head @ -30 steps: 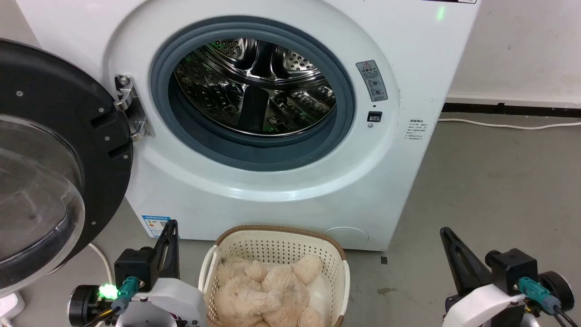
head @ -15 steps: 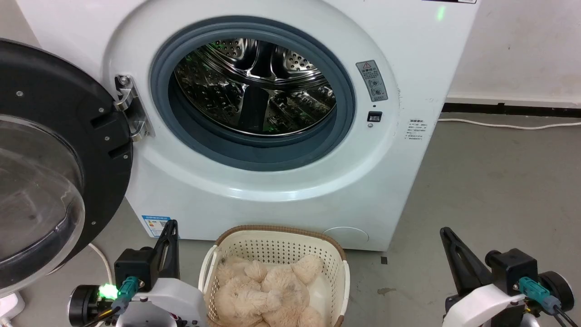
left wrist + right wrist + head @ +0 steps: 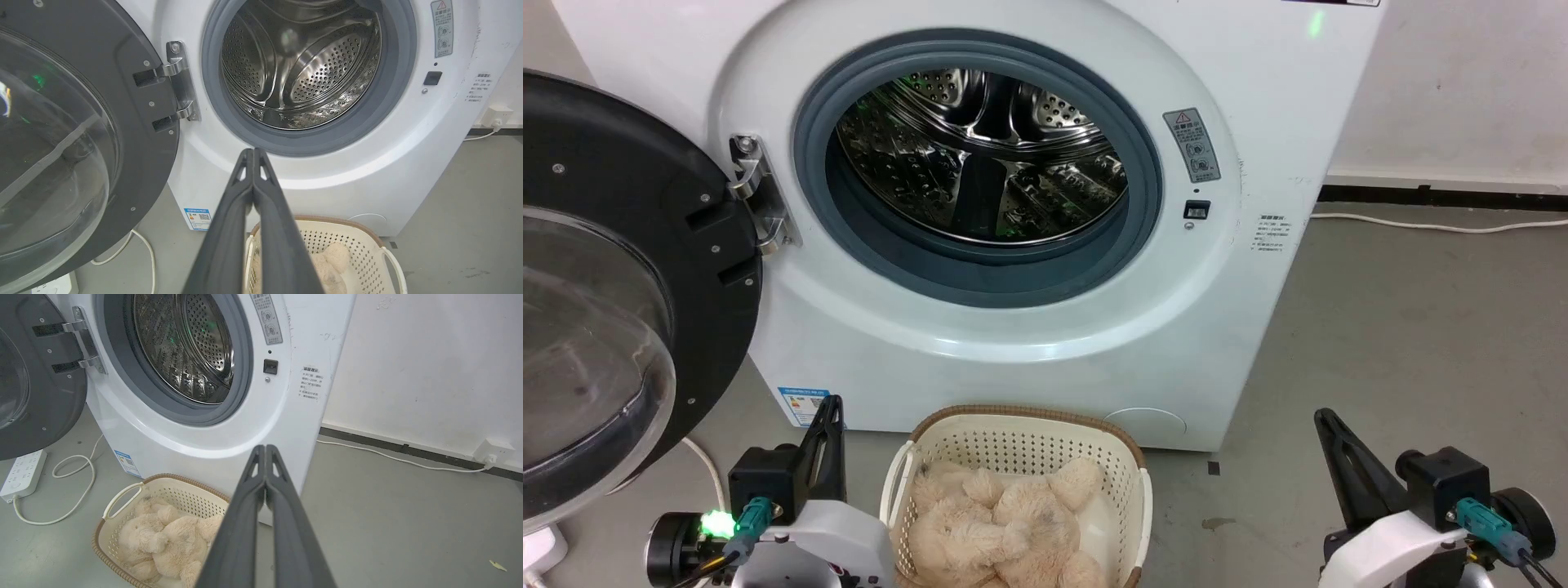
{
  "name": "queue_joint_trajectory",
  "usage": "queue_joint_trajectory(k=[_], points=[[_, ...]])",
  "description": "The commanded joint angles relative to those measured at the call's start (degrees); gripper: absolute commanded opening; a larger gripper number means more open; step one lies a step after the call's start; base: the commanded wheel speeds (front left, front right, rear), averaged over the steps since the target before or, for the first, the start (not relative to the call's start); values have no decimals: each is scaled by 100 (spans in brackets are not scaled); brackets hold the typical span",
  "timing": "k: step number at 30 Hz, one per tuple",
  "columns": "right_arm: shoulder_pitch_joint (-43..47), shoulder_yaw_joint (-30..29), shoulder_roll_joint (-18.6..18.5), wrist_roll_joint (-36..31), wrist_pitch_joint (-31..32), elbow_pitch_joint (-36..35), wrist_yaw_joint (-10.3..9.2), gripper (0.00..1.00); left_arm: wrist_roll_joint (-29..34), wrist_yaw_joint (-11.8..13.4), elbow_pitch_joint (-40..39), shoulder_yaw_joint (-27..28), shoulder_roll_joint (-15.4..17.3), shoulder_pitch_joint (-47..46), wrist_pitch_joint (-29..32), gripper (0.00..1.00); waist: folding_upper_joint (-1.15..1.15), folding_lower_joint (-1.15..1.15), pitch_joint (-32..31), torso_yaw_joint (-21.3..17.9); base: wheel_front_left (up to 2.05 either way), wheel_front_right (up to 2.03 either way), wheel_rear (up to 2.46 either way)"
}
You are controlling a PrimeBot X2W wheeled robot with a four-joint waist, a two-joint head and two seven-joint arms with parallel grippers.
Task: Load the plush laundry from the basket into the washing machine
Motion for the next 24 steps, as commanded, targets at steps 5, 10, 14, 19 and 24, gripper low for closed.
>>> queue_joint_trajectory(k=[5,10,14,19,24], points=[[-64,-5,-1,-43,8,-26,-4,0,10,-31,-26,-1,0,84,2,0,0,0,0,0,0,0,0],[-64,-5,-1,-43,8,-26,-4,0,10,-31,-26,-1,0,84,2,0,0,0,0,0,0,0,0],[-64,-5,-1,-43,8,-26,-4,0,10,-31,-26,-1,0,84,2,0,0,0,0,0,0,0,0],[-64,-5,-1,-43,8,-26,-4,0,10,-31,-26,-1,0,84,2,0,0,0,0,0,0,0,0],[-64,-5,-1,-43,8,-26,-4,0,10,-31,-26,-1,0,84,2,0,0,0,0,0,0,0,0]])
